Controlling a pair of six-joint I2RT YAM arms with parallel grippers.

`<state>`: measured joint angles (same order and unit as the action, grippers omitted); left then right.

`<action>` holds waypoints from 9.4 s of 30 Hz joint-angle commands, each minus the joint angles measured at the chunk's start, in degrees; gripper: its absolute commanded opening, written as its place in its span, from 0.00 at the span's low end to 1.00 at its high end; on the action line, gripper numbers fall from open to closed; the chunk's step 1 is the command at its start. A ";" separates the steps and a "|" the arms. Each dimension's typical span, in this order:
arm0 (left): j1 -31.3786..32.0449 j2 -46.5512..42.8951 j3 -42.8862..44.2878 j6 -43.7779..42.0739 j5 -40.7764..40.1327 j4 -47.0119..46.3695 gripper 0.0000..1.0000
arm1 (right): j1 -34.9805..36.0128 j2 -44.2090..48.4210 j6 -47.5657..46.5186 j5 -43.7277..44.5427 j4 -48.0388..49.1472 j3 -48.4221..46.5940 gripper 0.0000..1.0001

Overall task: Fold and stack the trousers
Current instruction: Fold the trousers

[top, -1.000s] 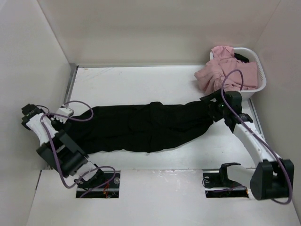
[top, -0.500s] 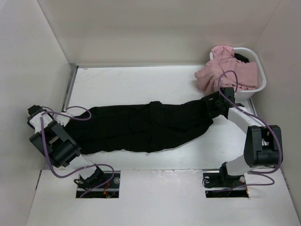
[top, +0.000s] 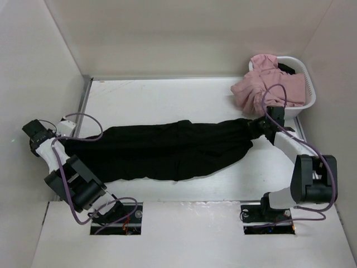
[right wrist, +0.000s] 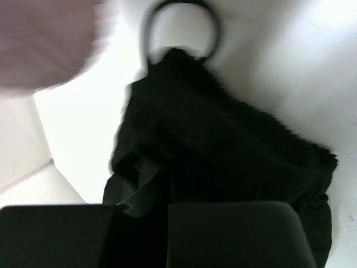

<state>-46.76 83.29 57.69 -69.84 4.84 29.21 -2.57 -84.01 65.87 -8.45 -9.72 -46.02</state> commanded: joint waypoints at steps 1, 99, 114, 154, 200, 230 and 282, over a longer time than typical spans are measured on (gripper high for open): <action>0.04 -5.93 0.31 3.74 2.80 -14.51 0.00 | 1.19 7.78 -9.33 2.03 8.81 -2.32 0.00; 24.39 8.66 14.72 6.82 -8.45 -14.85 0.02 | -8.37 23.80 -14.62 0.10 15.24 2.00 0.00; 21.41 -7.60 -10.82 -5.09 -1.43 -17.47 0.19 | -10.31 28.72 -10.41 -6.14 20.79 15.77 0.00; 15.96 17.36 30.71 11.40 -4.49 17.71 0.00 | -13.91 26.70 -16.38 -6.05 8.94 9.12 0.00; 25.27 20.95 17.11 12.71 -11.08 11.14 0.57 | -6.35 -0.39 -2.84 10.99 7.44 11.29 0.00; 34.85 23.94 13.50 18.25 -11.26 8.32 0.58 | 65.53 -11.34 -24.55 45.81 -27.20 -26.21 0.03; 32.12 18.05 20.88 23.08 -6.95 15.52 0.58 | 21.32 22.05 -34.55 15.54 -29.01 -9.40 0.00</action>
<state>-16.43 105.32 75.40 -49.15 -4.99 42.09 18.02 -63.31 41.80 -2.79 -26.61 -44.93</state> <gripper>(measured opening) 0.582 0.123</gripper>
